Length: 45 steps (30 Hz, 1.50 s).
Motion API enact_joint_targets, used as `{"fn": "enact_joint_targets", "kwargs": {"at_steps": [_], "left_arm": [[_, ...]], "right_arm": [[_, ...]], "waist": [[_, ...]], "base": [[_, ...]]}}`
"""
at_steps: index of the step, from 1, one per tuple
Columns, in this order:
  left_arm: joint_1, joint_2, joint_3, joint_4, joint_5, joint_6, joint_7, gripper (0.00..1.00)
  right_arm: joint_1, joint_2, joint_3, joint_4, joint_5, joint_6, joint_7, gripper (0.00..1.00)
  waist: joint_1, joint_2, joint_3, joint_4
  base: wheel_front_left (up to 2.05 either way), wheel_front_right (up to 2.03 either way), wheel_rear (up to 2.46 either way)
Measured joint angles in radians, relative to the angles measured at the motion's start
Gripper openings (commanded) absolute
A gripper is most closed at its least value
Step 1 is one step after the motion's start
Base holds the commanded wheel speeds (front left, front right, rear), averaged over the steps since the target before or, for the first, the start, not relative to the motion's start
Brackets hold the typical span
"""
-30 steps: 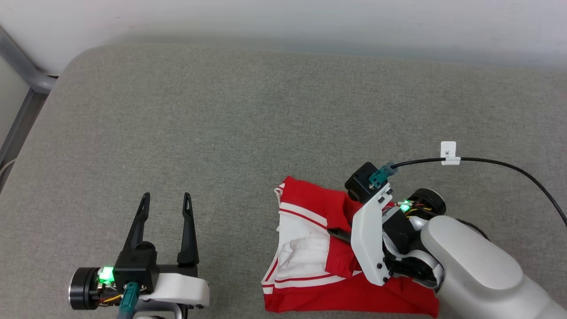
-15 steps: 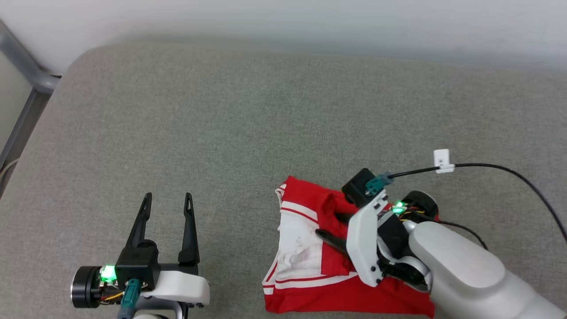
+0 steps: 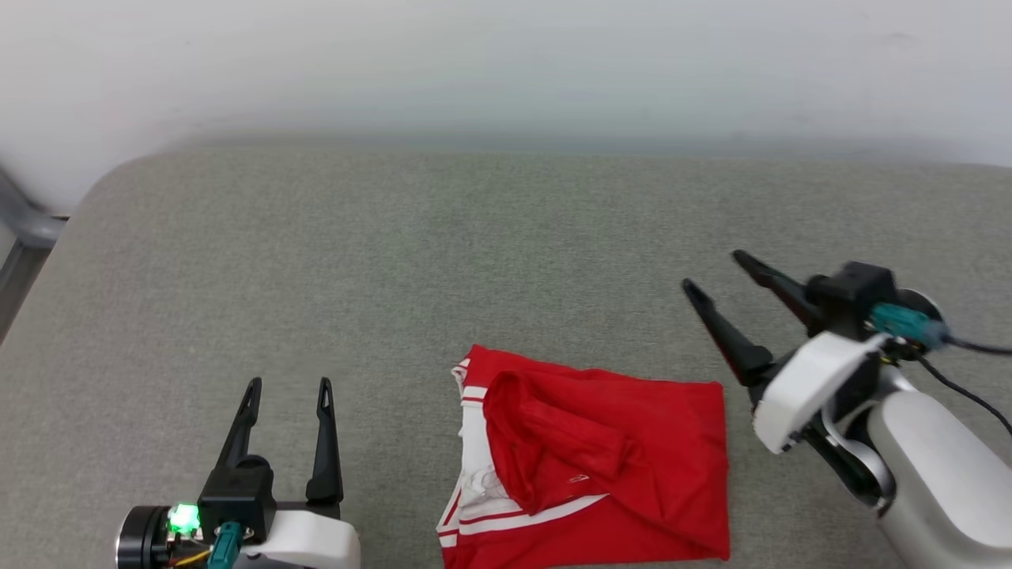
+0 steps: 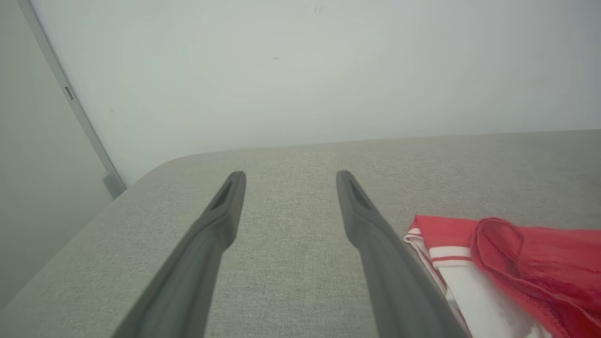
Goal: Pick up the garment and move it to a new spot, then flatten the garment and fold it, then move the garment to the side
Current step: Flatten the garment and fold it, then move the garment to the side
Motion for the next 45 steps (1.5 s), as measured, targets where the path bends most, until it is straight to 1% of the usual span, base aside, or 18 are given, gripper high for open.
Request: {"fn": "enact_joint_targets", "kwargs": {"at_steps": [2, 5, 8, 9, 13, 16, 20, 24, 34, 45], "left_arm": [[0.011, 0.0, 0.0, 0.001, 0.0, 0.0, 0.0, 1.0], [0.012, -0.001, -0.001, 0.005, 0.0, -0.006, 0.0, 1.0], [0.019, -0.001, -0.002, 0.011, 0.0, -0.006, 0.0, 1.0], [0.024, -0.001, -0.002, 0.012, 0.0, -0.006, 0.0, 1.0], [0.031, -0.002, -0.006, 0.011, 0.0, -0.007, 0.0, 1.0], [0.035, -0.002, -0.004, 0.007, -0.001, -0.008, 0.0, 1.0], [0.051, -0.002, -0.008, 0.001, -0.003, -0.012, 0.0, 1.0], [0.064, -0.004, -0.008, -0.005, -0.005, -0.017, 0.0, 1.0], [0.087, -0.005, -0.009, 0.001, -0.008, -0.023, 0.0, 1.0], [0.087, -0.003, -0.001, 0.014, -0.008, -0.026, 0.0, 1.0]], "right_arm": [[0.047, 0.009, -0.078, -0.023, -0.07, 0.0, -0.036, 1.0], [0.123, 0.046, -0.204, -0.054, -0.147, 0.0, -0.083, 1.0], [0.204, 0.101, -0.321, -0.093, -0.215, 0.0, -0.122, 1.0], [0.256, 0.137, -0.385, -0.123, -0.257, 0.0, -0.141, 1.0], [0.358, 0.211, -0.484, -0.181, -0.312, 0.0, -0.167, 1.0], [0.422, 0.26, -0.533, -0.212, -0.336, 0.0, -0.181, 1.0], [0.497, 0.309, -0.578, -0.24, -0.355, 0.0, -0.189, 1.0], [0.551, 0.333, -0.593, -0.263, -0.37, 0.0, -0.192, 1.0], [0.644, 0.351, -0.586, -0.289, -0.379, 0.0, -0.195, 1.0], [0.649, 0.355, -0.586, -0.289, -0.4, 0.0, -0.196, 1.0]], "waist": [[0.0, 0.0, -0.008, -0.014], [0.0, 0.0, -0.021, -0.031], [0.0, 0.0, -0.033, -0.042], [0.0, 0.0, -0.04, -0.047], [0.0, 0.0, -0.051, -0.05], [0.0, 0.0, -0.057, -0.05], [0.0, 0.0, -0.069, -0.044], [0.0, 0.0, -0.08, -0.039], [0.0001, 0.0, -0.09, -0.024], [0.0, 0.0, -0.088, -0.021]], "base": [[0.0, 0.0, 0.0], [0.0, 0.0, 0.0], [0.0, 0.0, 0.0], [0.0, 0.0, 0.0], [0.0, 0.0, 0.0], [0.0, 0.0, 0.0], [0.0, 0.0, 0.0], [0.0, 0.0, 0.0], [0.0, 0.0, 0.0], [0.0, 0.0, 0.0]]}}
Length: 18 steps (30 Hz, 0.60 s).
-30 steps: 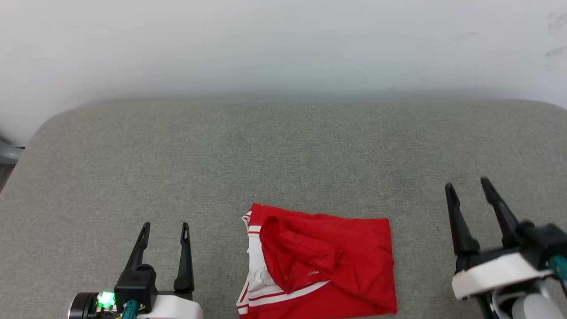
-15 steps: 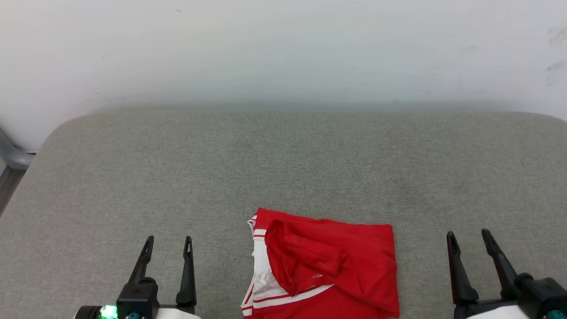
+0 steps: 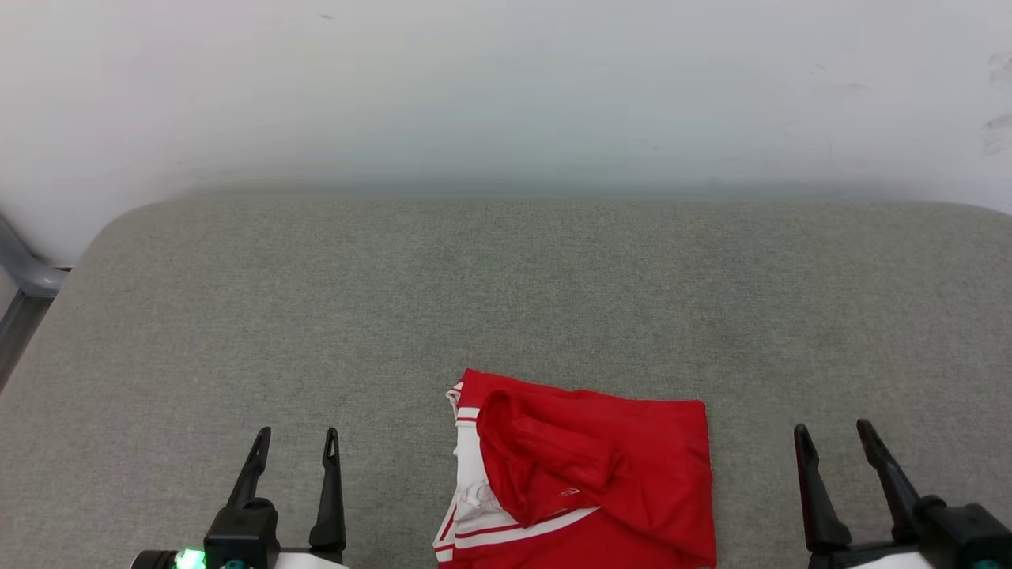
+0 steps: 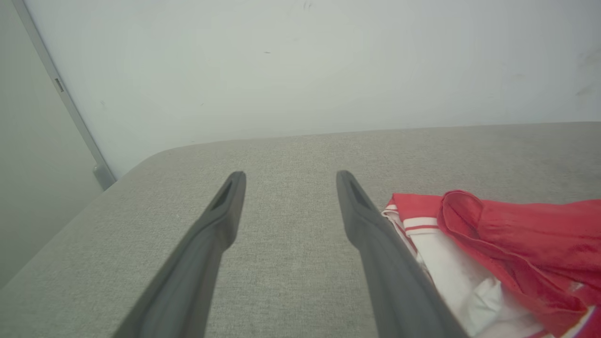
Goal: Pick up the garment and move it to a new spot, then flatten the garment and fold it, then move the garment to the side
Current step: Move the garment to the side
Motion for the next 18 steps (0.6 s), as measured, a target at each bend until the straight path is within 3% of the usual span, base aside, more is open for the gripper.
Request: {"fn": "enact_joint_targets", "kwargs": {"at_steps": [4, 9, 13, 18], "left_arm": [[-0.001, 0.0, 0.007, 0.001, -0.004, 0.0, 0.0, 1.0], [-0.015, -0.001, 0.004, 0.005, -0.004, -0.002, 0.0, 1.0], [-0.022, -0.002, 0.002, 0.006, -0.004, -0.007, 0.0, 1.0], [-0.042, -0.005, -0.004, 0.01, -0.004, -0.015, 0.0, 1.0]], "right_arm": [[-0.083, -0.008, -0.018, -0.021, -0.007, 0.0, 0.0, 1.0], [-0.224, -0.077, -0.025, -0.036, 0.036, 0.0, 0.04, 1.0], [-0.343, -0.171, 0.021, -0.028, 0.118, 0.0, 0.164, 1.0], [-0.443, -0.295, 0.137, 0.003, 0.295, 0.0, 0.4, 1.0]], "waist": [[0.0, 0.0, 0.005, -0.006], [0.0, 0.0, 0.014, -0.003], [0.0, 0.0, 0.026, 0.005], [0.0001, 0.0, 0.043, 0.026]], "base": [[0.0, 0.0, 0.0], [0.0, 0.0, 0.0], [0.0, 0.0, 0.0], [0.0, 0.0, 0.0]]}}
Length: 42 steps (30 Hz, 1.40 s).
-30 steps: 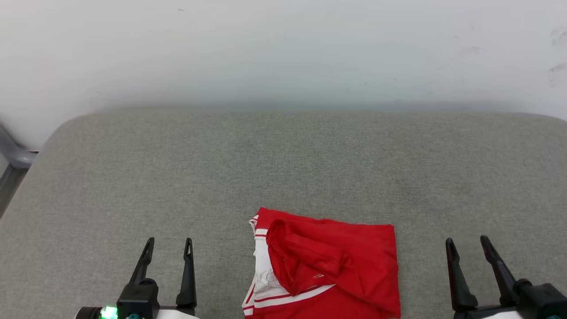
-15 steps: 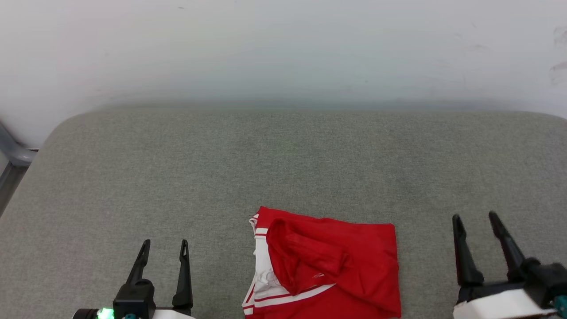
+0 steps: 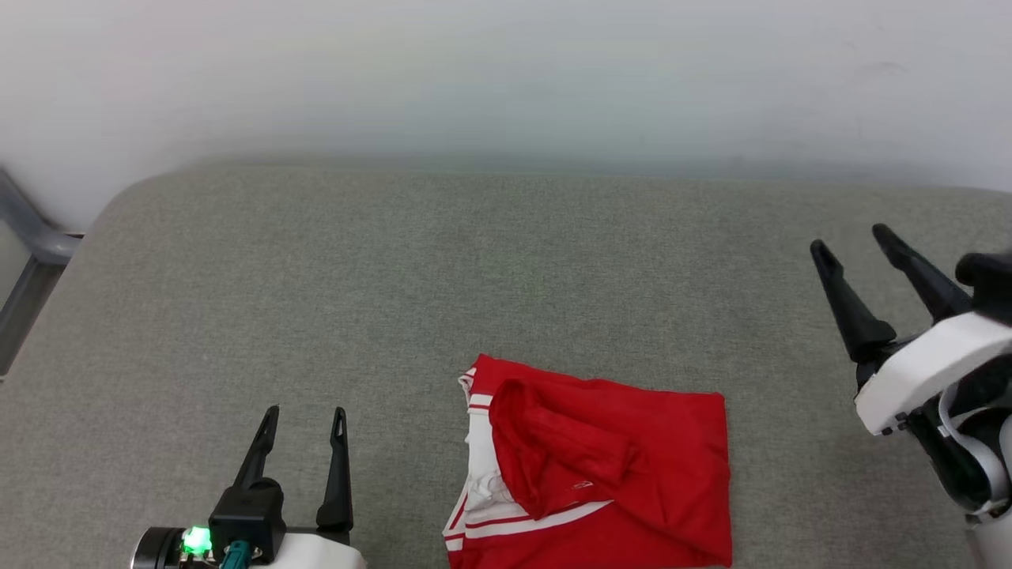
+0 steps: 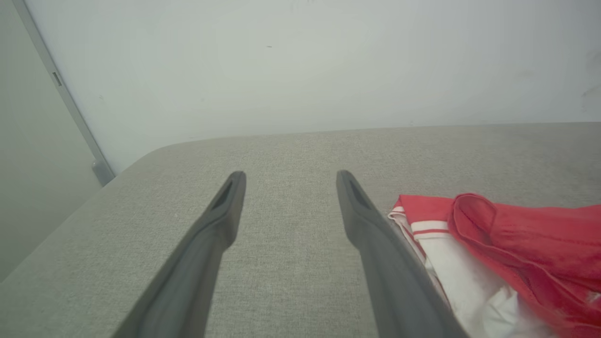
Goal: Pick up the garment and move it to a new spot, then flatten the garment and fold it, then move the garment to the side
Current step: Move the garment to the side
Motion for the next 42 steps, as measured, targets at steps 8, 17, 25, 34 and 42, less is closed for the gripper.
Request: {"fn": "enact_joint_targets", "kwargs": {"at_steps": [8, 17, 25, 34, 42], "left_arm": [[-0.023, -0.003, -0.005, 0.003, 0.001, -0.005, 0.0, 1.0], [-0.04, -0.012, -0.017, 0.002, 0.001, -0.005, 0.0, 1.0], [-0.079, -0.018, -0.022, 0.001, 0.001, -0.006, 0.0, 1.0], [-0.115, -0.025, -0.035, 0.01, 0.001, -0.008, 0.0, 1.0], [-0.113, -0.029, -0.032, 0.021, -0.001, -0.003, 0.0, 1.0]], "right_arm": [[-0.043, -0.152, 0.193, 0.035, 0.249, 0.0, 0.397, 1.0], [0.012, -0.17, 0.242, 0.09, 0.453, 0.0, 0.622, 1.0], [0.018, -0.13, 0.27, 0.187, 0.47, 0.0, 0.608, 1.0], [-0.002, -0.122, 0.351, 0.263, 0.451, 0.001, 0.524, 1.0], [-0.029, -0.136, 0.407, 0.264, 0.451, 0.0, 0.406, 0.0]], "waist": [[0.0, 0.0, 0.032, 0.034], [0.0, 0.0, 0.071, 0.068], [0.0, 0.0, 0.128, 0.091], [-0.0001, 0.0, 0.174, 0.121], [0.0, 0.0, 0.161, 0.117]], "base": [[0.0, 0.0, 0.0], [0.0, 0.0, 0.0], [0.0, 0.0, 0.0], [0.0, 0.0, 0.0], [0.0, 0.0, 0.0]]}}
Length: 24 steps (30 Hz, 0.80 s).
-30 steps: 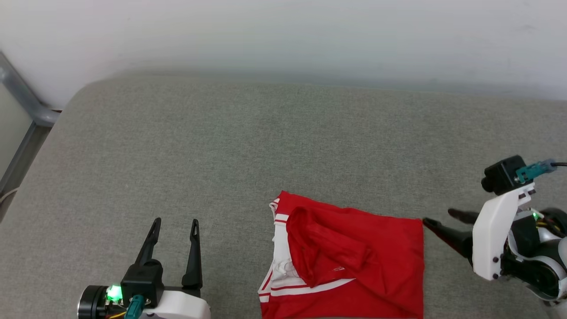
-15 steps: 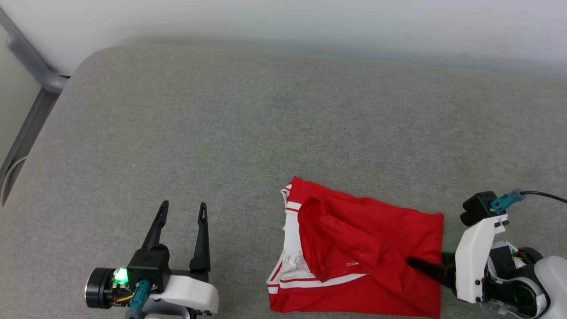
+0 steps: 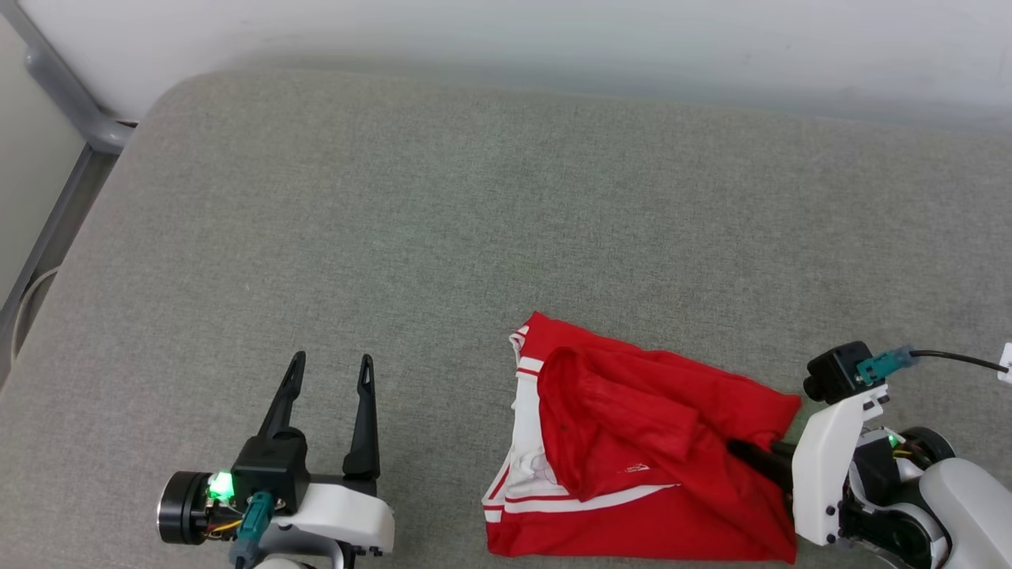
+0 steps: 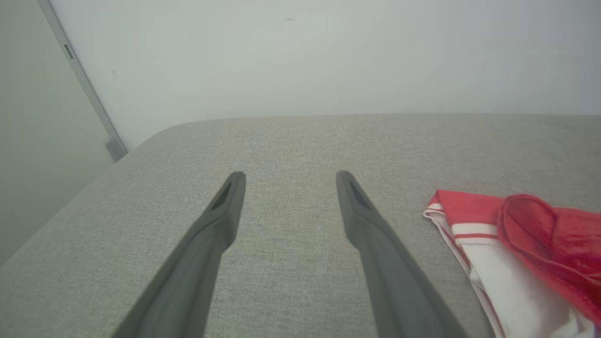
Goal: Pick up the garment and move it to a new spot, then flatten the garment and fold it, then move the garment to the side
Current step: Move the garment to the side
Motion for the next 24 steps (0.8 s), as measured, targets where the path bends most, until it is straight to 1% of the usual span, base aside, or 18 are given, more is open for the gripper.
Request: {"fn": "enact_joint_targets", "kwargs": {"at_steps": [1, 3, 10, 15, 19, 24], "left_arm": [[0.003, -0.001, 0.0, 0.002, -0.001, 0.001, 0.0, 1.0], [0.006, -0.002, 0.002, 0.003, -0.001, 0.001, 0.0, 1.0], [0.038, -0.003, 0.007, 0.001, -0.001, 0.005, 0.0, 1.0], [0.053, -0.003, 0.017, -0.006, -0.001, 0.005, 0.0, 1.0], [0.056, -0.002, 0.022, -0.011, -0.001, 0.003, 0.0, 1.0], [0.052, -0.001, 0.024, -0.019, 0.0, -0.002, 0.0, 1.0]], "right_arm": [[-0.014, -0.017, 0.024, -0.013, -0.012, 0.0, -0.053, 0.0], [-0.025, -0.028, 0.028, -0.03, -0.013, 0.0, -0.087, 0.0], [-0.051, -0.098, 0.047, -0.104, -0.059, 0.0, -0.168, 0.0], [-0.072, -0.149, 0.052, -0.158, -0.094, 0.0, -0.176, 0.0], [-0.085, -0.187, 0.05, -0.198, -0.11, 0.0, -0.157, 0.0], [-0.092, -0.234, 0.015, -0.231, -0.113, 0.0, -0.133, 0.0]], "waist": [[0.0, 0.0, -0.013, -0.004], [0.0, 0.0, -0.024, -0.009], [0.0, 0.0, -0.06, -0.049], [0.0, 0.0, -0.072, -0.102], [0.0, 0.0, -0.072, -0.155], [0.0, 0.0, -0.062, -0.224]], "base": [[0.0, 0.0, 0.0], [0.0, 0.0, 0.0], [0.0, 0.0, 0.0], [0.0, 0.0, 0.0], [0.0, 0.0, 0.0], [0.0, 0.0, 0.0]]}}
